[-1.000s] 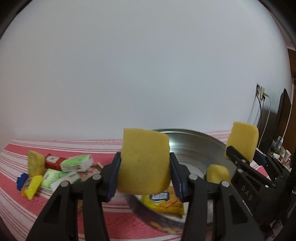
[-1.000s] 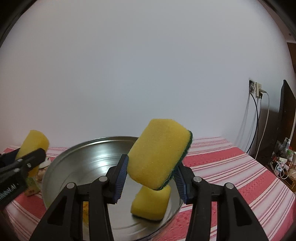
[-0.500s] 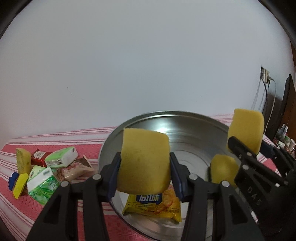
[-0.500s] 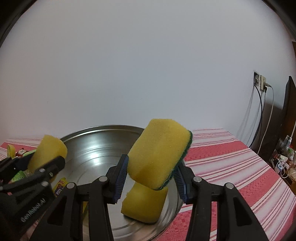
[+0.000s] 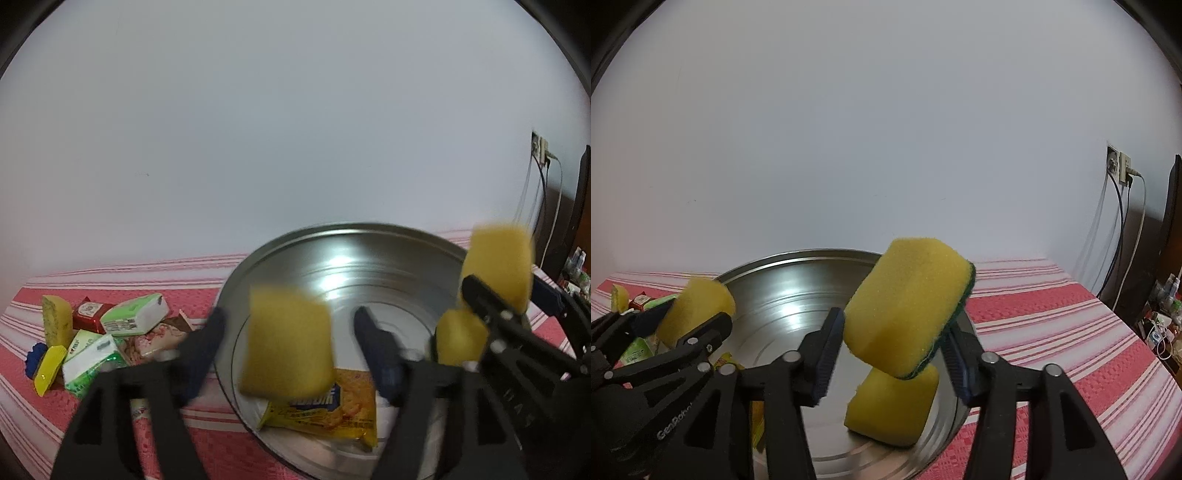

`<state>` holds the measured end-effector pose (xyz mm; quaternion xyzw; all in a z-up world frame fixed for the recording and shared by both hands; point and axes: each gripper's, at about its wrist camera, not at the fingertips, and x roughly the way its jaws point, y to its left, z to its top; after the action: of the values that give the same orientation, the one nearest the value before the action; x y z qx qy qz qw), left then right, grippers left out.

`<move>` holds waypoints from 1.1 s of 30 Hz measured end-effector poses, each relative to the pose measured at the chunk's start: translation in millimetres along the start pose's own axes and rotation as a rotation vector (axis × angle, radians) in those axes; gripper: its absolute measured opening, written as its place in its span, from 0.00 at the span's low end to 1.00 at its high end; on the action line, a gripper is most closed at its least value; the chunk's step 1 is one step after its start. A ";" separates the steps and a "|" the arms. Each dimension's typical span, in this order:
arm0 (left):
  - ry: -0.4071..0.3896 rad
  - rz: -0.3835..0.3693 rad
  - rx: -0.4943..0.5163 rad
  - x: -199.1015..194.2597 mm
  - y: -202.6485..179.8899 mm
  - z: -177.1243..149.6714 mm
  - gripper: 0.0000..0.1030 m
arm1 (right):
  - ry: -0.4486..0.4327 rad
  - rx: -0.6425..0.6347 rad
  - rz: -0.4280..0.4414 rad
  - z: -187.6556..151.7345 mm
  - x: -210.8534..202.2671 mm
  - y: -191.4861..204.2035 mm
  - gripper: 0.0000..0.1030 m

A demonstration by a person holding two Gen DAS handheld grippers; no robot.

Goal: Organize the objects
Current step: 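Carry both sponges into the metal tin and open both tools, then withdraw both tools from the tin toward the remaining pile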

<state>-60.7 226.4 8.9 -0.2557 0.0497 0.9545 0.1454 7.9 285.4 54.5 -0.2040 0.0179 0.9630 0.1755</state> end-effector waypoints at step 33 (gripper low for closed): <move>-0.126 0.121 -0.015 -55.8 63.1 -8.5 1.00 | -0.151 0.117 -0.080 5.8 -15.6 -24.0 0.79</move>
<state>-29.7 150.8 30.9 -0.1929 0.0485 0.9760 0.0883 27.2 303.3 66.9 -0.1207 0.0526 0.9651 0.2262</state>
